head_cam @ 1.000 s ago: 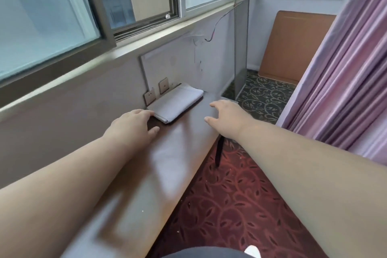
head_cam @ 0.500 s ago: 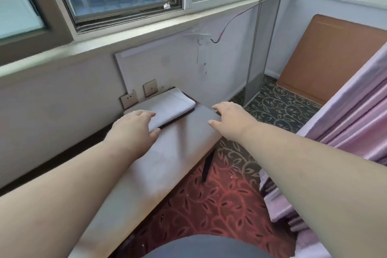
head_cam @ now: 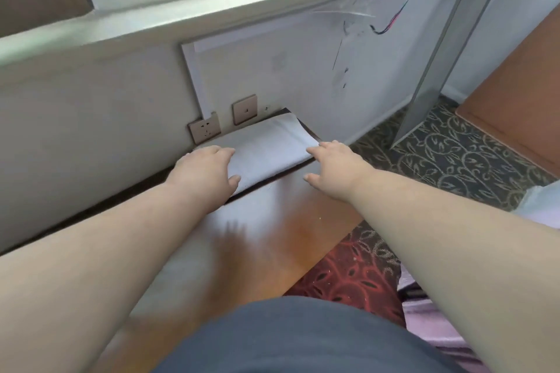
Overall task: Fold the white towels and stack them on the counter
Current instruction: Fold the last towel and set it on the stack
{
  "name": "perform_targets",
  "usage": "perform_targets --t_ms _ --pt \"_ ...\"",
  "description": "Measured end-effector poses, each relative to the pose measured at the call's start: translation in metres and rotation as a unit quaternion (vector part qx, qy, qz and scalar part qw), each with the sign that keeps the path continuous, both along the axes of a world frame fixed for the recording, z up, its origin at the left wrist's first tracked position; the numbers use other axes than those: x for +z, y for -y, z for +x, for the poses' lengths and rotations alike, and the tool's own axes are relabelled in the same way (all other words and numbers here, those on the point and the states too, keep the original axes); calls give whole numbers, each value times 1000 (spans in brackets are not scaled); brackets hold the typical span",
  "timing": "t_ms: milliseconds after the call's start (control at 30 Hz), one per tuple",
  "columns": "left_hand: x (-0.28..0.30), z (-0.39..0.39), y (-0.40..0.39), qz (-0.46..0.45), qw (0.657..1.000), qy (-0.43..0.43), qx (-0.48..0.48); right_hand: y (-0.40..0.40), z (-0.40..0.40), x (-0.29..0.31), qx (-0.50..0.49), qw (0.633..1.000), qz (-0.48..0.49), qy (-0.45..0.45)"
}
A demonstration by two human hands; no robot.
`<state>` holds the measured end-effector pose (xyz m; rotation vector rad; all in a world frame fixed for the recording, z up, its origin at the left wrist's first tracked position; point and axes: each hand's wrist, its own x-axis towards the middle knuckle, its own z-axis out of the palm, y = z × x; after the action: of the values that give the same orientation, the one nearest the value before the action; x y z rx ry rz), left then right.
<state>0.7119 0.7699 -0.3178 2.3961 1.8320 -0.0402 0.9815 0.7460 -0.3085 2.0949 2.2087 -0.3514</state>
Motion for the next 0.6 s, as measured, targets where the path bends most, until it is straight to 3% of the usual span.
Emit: perform_targets --t_ms 367,600 --pt "-85 8 -25 -102 991 -47 71 -102 4 -75 130 982 -127 55" --pt "-130 48 -55 -113 991 1 76 -166 27 -124 240 955 -151 83"
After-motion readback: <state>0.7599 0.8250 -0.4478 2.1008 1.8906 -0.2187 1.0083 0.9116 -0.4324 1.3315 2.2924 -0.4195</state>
